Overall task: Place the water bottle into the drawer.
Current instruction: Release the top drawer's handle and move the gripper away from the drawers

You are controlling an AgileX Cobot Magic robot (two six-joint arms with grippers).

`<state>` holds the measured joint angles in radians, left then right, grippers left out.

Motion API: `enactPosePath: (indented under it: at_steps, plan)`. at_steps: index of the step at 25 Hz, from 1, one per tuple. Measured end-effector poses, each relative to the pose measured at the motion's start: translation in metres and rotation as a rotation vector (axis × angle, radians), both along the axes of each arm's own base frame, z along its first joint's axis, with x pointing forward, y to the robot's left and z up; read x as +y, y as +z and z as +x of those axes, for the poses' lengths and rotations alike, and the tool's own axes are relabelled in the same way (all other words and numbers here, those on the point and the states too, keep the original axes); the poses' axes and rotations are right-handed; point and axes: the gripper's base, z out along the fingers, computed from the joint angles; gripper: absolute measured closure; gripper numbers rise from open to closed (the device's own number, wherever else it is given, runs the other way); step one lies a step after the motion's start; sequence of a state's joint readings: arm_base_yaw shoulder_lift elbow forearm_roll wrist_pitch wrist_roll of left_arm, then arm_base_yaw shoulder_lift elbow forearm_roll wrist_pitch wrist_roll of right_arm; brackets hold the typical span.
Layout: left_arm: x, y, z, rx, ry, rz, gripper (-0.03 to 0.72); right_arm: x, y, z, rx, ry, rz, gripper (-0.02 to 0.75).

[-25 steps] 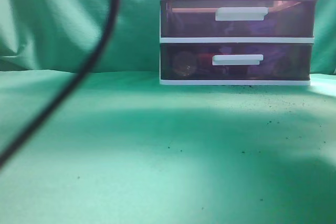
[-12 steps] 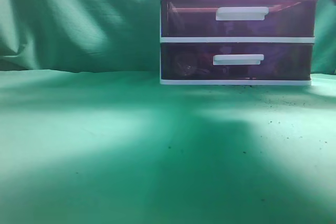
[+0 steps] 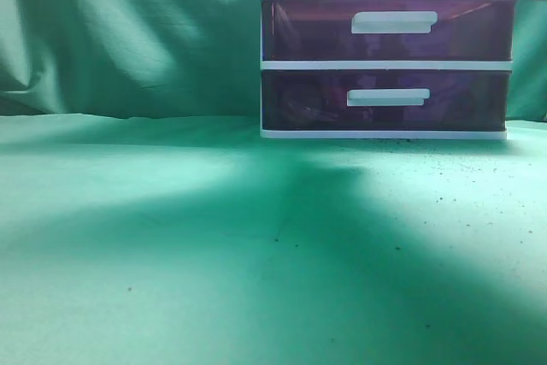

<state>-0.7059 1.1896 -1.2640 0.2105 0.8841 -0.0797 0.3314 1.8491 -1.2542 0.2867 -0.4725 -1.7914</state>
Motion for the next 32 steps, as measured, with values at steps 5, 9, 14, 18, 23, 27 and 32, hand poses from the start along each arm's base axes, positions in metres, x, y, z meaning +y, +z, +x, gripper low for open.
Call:
enactPosePath:
  at_steps: [5, 9, 14, 18, 23, 27, 32]
  plan:
    - [-0.001, 0.002, 0.001, -0.03, -0.007, -0.019, 0.688, 0.001, 0.0, 0.0, 0.009, -0.005, 0.019, 0.636]
    - [-0.002, 0.004, 0.002, -0.046, -0.01, -0.03, 0.688, 0.009, 0.0, -0.008, 0.01, 0.001, 0.056, 0.427]
    - [-0.002, 0.004, 0.002, -0.048, -0.01, -0.03, 0.688, 0.019, -0.014, -0.022, 0.043, 0.021, 0.056, 0.215]
    - [-0.002, 0.004, 0.002, -0.051, -0.011, -0.031, 0.688, 0.025, -0.019, -0.038, 0.027, 0.002, 0.104, 0.22]
    - [0.003, 0.012, -0.008, -0.09, -0.026, -0.105, 0.688, 0.057, 0.01, -0.084, -0.047, -0.049, 0.268, 0.22]
    - [0.021, 0.02, -0.035, -0.127, -0.039, -0.197, 0.688, 0.08, 0.029, -0.127, 0.038, -0.11, 0.373, 0.358]
    - [0.055, 0.002, -0.079, -0.175, -0.058, -0.286, 0.688, 0.103, 0.039, -0.177, 0.221, -0.108, 0.558, 0.524]
